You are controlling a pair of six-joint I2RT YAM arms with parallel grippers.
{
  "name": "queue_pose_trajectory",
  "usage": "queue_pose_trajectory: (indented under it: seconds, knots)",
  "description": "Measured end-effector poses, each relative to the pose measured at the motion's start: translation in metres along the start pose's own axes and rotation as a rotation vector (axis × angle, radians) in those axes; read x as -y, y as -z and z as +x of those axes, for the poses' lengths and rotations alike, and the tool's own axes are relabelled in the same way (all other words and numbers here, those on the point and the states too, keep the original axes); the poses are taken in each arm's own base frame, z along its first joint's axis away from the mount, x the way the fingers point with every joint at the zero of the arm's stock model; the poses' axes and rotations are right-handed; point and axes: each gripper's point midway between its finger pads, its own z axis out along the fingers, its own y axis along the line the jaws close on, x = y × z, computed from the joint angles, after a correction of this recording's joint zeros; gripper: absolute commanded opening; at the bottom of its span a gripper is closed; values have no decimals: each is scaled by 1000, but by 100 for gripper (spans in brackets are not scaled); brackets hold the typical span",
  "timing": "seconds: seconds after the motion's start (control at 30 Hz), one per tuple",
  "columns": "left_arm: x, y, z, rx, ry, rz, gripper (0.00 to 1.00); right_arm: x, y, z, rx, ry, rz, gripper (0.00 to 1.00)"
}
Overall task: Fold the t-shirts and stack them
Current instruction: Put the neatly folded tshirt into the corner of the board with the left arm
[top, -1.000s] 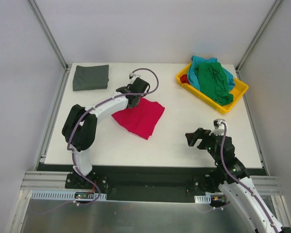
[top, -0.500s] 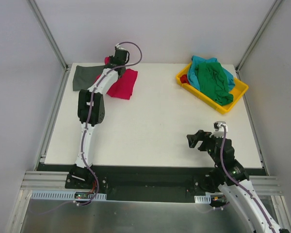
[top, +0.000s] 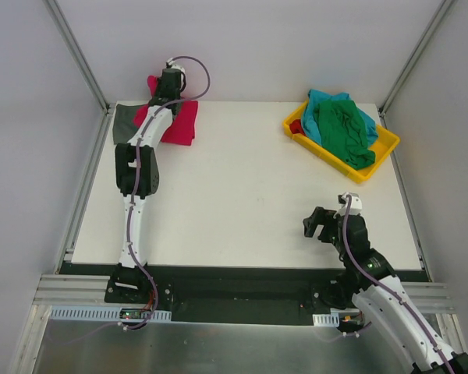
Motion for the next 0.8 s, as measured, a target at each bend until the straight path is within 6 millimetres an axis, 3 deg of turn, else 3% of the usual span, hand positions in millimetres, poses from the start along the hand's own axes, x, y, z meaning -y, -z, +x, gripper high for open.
queue_pose_trajectory:
  seconds: [0.23,0.57,0.8]
  knots:
    - [-12,17,-17,39,23,22,0,2,0,-1,-1,8,15,96]
    - [-69,72,-77,181,115,-1,0,3,5,-11,50,-2,14,96]
    - [-70,72,-81,201,142,24,0,3,6,-12,53,-2,16,96]
